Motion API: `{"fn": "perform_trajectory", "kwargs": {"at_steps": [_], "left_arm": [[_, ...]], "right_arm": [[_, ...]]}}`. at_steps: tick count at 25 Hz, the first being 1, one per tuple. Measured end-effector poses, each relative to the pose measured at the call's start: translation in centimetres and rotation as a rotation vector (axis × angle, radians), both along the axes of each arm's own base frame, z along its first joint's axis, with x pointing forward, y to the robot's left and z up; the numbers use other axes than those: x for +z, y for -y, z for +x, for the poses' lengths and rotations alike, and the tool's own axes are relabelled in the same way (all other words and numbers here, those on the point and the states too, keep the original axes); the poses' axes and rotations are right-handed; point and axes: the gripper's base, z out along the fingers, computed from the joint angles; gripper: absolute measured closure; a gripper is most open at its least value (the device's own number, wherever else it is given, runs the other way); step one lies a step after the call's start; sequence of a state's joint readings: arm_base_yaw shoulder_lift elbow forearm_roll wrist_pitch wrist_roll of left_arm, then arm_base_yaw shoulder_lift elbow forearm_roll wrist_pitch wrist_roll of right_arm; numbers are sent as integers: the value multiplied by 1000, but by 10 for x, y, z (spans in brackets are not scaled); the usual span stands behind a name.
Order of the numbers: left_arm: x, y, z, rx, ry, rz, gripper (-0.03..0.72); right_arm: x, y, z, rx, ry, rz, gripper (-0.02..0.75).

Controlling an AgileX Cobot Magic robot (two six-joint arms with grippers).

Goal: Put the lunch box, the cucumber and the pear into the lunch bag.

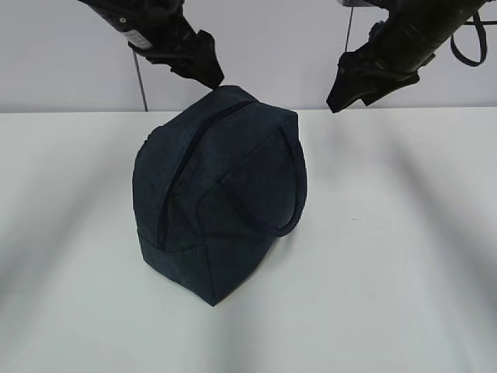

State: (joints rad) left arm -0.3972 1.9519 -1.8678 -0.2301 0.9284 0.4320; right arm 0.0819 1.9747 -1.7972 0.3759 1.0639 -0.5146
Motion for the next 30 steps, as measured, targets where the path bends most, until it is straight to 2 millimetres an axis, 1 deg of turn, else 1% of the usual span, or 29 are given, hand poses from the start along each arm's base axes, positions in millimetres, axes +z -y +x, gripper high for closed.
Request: {"fn": "perform_trajectory", "kwargs": {"at_steps": [3,6,8,11,12,15,18,20,22,24,25,28,30], "left_arm": [[16,-11,-8,67,15,45,181],[28,-24,-18,142,-4,117,181],[30,-33,-24,195,-51,173,181],[28,-45,-29,291,-141,199,181],[27,-47,-30,312,-160,200,181],[28,-50,-31,346,-171,193,181],[37,-53,-40,363,-162,175,181],[46,-57,-50,372,-152,164,181],[50,-62,-62,378,-153,162,181],[53,-68,-77,386,-157,158,181],[51,-71,-85,391,-169,162,181],[52,-83,-116,413,-183,150,181],[49,-91,-139,415,-179,130,181]], "right_arm": [[13,4,-9,-47,-19,-20,190],[33,9,-22,-80,-11,-57,190],[49,12,-33,-100,0,-66,190],[72,15,-50,-129,23,-71,190],[82,15,-57,-140,35,-65,190],[103,17,-75,-151,67,-57,211],[127,19,-95,-172,117,-46,246],[139,21,-107,-185,150,-45,253],[151,23,-118,-203,183,-40,254],[161,25,-132,-218,211,-38,254],[165,26,-140,-221,225,-35,254],[177,29,-169,-232,263,-32,254],[179,32,-189,-244,280,-39,254]]}}
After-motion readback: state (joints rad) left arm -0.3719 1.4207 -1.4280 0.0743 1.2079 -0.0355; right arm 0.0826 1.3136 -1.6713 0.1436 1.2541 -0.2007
